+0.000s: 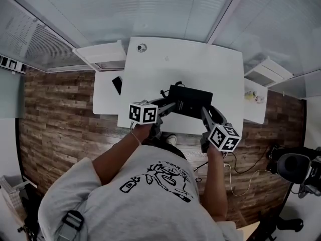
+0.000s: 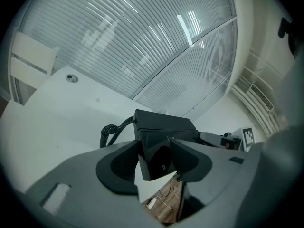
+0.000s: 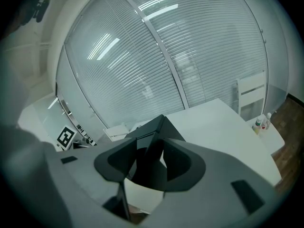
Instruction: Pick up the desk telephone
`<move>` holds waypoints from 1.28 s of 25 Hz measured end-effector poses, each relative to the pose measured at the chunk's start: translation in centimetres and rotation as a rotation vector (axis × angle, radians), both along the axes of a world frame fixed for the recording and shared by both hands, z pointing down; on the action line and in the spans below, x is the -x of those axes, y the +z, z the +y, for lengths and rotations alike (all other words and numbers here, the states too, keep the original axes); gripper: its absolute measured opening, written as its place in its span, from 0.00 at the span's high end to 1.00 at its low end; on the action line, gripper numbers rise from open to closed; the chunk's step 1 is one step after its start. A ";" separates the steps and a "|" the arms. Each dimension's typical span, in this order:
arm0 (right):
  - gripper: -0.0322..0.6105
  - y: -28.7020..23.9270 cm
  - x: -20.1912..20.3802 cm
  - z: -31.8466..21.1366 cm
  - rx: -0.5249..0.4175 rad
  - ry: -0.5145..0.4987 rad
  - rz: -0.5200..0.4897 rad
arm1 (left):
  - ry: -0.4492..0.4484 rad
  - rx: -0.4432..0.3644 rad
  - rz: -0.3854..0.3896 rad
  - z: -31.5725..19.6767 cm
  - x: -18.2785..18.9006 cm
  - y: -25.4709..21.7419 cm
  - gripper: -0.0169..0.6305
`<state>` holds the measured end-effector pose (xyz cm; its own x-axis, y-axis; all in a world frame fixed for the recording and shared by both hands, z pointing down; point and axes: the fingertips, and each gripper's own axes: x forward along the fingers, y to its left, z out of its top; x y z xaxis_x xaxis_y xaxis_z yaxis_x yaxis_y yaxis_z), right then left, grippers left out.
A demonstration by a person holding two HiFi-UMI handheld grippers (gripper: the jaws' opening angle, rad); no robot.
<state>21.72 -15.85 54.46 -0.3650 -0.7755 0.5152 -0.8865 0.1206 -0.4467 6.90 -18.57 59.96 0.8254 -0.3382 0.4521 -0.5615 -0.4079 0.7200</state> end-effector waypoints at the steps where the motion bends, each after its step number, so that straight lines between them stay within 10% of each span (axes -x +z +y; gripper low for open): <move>1: 0.69 -0.7 0.0 0.2 -0.011 0.002 -0.002 | -0.001 -0.007 0.004 0.1 0.0 -0.7 0.65; 32: 0.69 -15.6 0.8 4.1 -0.245 0.051 -0.010 | -0.006 -0.218 0.038 2.1 0.9 -16.5 0.66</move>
